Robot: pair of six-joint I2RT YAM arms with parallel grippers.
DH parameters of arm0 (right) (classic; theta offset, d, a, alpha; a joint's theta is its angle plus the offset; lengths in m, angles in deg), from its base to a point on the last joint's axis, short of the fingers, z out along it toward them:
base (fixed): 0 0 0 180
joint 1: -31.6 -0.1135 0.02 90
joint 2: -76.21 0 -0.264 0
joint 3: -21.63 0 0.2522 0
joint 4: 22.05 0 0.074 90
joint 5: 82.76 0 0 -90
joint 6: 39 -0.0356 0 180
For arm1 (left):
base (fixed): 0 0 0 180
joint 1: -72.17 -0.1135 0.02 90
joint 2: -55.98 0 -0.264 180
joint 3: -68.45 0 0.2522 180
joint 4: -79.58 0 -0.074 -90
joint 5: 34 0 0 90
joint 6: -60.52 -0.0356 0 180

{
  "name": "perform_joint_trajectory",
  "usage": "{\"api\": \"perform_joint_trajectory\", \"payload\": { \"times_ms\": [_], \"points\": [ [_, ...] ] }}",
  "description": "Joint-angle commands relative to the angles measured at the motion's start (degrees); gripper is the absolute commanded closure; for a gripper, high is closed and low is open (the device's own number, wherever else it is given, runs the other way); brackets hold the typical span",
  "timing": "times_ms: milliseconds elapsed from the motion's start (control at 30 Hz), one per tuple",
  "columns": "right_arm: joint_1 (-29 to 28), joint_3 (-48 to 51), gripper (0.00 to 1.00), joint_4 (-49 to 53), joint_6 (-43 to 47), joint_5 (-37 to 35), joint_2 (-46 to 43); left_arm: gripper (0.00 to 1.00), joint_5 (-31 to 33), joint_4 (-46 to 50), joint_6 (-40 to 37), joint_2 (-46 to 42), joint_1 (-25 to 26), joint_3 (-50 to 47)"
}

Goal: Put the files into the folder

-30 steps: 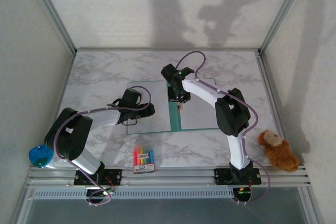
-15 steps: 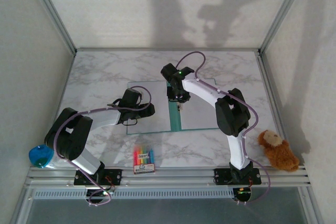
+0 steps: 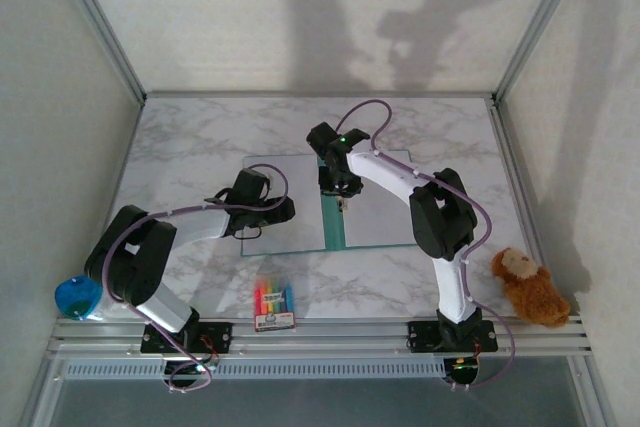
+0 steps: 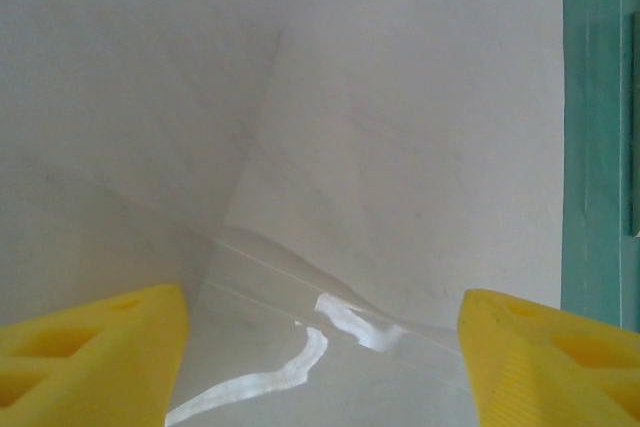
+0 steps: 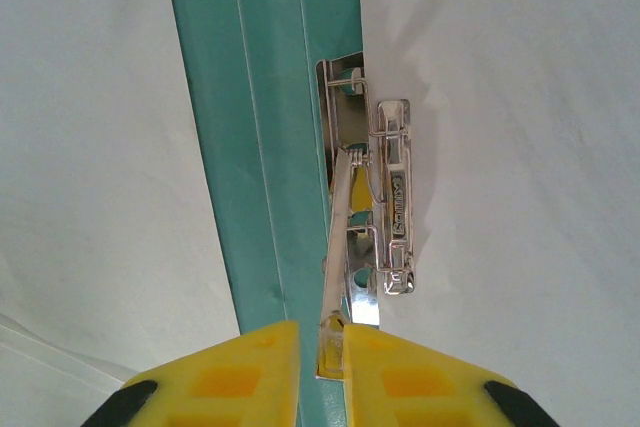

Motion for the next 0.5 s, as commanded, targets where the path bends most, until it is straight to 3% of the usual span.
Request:
{"api": "perform_joint_trajectory", "payload": {
  "times_ms": [0, 467],
  "points": [
    [0.3, 0.6, 0.81, 1.7, -0.5, -1.0, -0.4, 0.27, 1.2, 2.3, 0.3, 1.1, 0.6, -0.8],
    [0.4, -2.1, 0.8, 3.3, 0.1, -2.0, 0.6, 0.27, 1.2, 2.5, 0.2, 1.3, 0.7, -0.3]
  ]
}}
